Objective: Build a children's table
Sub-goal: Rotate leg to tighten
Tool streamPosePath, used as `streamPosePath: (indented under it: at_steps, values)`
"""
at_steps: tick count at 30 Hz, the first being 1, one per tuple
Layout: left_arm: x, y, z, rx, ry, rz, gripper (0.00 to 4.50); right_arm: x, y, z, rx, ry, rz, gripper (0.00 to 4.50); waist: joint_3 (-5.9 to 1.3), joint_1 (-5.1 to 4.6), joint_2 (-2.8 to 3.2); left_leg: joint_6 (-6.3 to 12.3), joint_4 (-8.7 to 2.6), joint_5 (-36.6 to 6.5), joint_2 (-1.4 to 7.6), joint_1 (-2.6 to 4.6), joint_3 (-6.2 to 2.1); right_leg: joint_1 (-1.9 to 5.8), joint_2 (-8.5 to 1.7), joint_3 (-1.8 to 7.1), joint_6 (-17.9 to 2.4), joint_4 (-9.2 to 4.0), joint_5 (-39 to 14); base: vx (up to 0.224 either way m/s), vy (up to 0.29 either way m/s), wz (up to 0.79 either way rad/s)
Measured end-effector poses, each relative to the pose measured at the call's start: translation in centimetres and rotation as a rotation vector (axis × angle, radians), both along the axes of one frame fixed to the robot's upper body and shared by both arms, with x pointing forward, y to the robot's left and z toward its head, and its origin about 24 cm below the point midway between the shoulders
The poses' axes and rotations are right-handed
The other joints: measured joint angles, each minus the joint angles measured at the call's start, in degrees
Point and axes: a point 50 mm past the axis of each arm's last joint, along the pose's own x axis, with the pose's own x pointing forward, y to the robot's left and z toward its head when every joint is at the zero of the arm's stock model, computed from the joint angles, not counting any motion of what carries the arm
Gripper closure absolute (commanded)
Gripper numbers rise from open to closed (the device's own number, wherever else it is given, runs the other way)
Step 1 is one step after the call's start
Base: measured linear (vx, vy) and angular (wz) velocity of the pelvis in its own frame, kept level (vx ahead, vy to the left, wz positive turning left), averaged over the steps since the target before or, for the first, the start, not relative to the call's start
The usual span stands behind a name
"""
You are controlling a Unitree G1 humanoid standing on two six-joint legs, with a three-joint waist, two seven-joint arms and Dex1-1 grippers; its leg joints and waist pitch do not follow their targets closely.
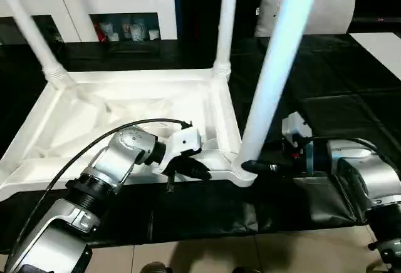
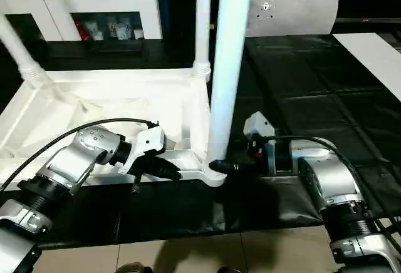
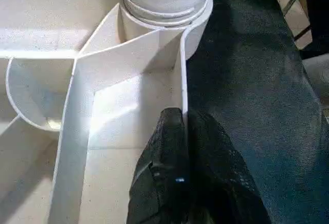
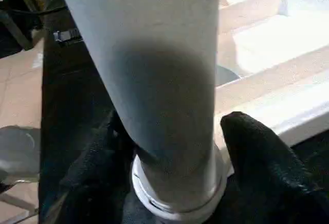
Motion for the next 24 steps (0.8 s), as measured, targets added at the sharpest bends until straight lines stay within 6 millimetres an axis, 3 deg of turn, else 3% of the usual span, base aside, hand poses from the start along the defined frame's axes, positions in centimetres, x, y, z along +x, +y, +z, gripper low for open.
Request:
streamPosePath:
  at_steps: [4, 12, 18, 22, 24]
  values:
    - [0.0, -0.1, 0.0, -0.003, -0.003, -0.004, 4.5, -0.1, 0.1, -0.1, -0.001, 0.006, 0.013, 2.39, -0.01, 0.12, -0.02, 0.0, 0.04, 0.0, 0.01, 0.0, 0.0, 0.0, 0.0, 0.0, 0.0, 0.0, 0.0, 0.0, 0.0, 0.0]
    - [0.0, -0.2, -0.1, -0.022, 0.028, 0.032, 4.5, 0.0, 0.5, -0.3, 0.033, 0.039, -0.028, 2.55, -0.05, 0.04, -0.08, 0.0, 0.04, 0.0, 0.02, -0.04, 0.0, 0.05, 0.0, 0.02, 0.0, 0.05, 0.0, 0.0, 0.0, 0.0]
    - [0.9, -0.2, -0.4, -0.027, 0.031, 0.235, 4.5, 1.4, 2.0, -0.8, 0.054, 0.022, -0.265, 2.56, -0.1, -1.75, -0.16, -0.35, 0.12, 0.0, 0.02, 0.11, 0.01, 0.22, 0.0, 0.04, 0.4, 0.04, 0.0, 0.0, 0.0, 0.0]
    - [2.1, -2.1, -0.3, -0.043, 0.026, 0.473, 4.5, 3.6, 4.1, -0.6, 0.04, 0.017, -0.577, 2.56, -0.08, -3.93, -0.21, -0.5, 0.18, 0.1, 0.01, 0.22, 0.0, 0.28, 0.0, 0.02, 0.4, -0.1, 0.1, 0.0, 0.0, 0.0]
    - [2.2, -2.9, -0.3, -0.056, 0.027, 0.512, 4.5, 4.1, 4.2, -0.6, 0.031, 0.008, -0.644, 2.56, -0.09, -4.26, -0.22, -0.49, 0.18, 0.1, 0.01, 0.2, 0.0, 0.29, 0.0, 0.01, 0.4, -0.13, 0.1, 0.0, 0.0, 0.0]
